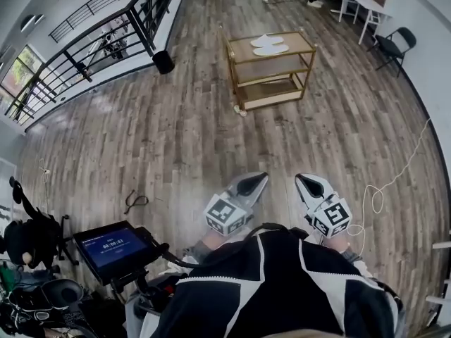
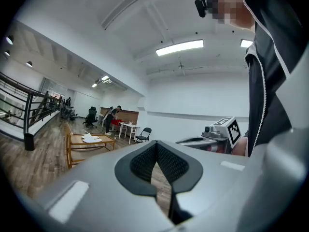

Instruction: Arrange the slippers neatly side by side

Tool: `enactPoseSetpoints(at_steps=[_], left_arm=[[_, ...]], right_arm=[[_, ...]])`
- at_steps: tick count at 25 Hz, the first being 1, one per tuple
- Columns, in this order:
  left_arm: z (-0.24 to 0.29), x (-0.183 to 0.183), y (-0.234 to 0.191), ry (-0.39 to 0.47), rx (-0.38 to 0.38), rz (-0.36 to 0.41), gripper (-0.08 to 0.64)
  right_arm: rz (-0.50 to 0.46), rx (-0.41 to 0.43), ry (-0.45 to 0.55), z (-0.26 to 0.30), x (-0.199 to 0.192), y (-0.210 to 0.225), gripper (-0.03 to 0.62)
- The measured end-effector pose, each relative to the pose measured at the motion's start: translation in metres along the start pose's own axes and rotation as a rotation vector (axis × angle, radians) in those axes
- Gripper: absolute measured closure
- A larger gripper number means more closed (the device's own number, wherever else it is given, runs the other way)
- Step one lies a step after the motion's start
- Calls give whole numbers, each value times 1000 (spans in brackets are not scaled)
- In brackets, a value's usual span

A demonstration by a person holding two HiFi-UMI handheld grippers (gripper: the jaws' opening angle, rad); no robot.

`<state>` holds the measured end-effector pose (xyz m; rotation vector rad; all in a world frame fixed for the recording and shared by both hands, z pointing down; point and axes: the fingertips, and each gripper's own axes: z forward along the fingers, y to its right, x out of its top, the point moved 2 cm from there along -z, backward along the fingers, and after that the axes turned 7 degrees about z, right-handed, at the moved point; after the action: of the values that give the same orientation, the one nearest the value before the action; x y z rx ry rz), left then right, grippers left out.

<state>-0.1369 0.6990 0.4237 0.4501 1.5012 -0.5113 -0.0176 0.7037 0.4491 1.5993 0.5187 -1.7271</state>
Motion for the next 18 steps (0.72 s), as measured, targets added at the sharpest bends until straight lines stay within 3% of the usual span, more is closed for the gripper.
enactPoseSetpoints(at_steps=[13, 18], left_arm=[[8, -13, -30, 16, 14, -56, 543], [43, -18, -70, -1, 50, -71, 543]], right_arm=[[0, -8, -46, 24, 2, 17, 583], [11, 30, -66, 64, 7, 58, 584]])
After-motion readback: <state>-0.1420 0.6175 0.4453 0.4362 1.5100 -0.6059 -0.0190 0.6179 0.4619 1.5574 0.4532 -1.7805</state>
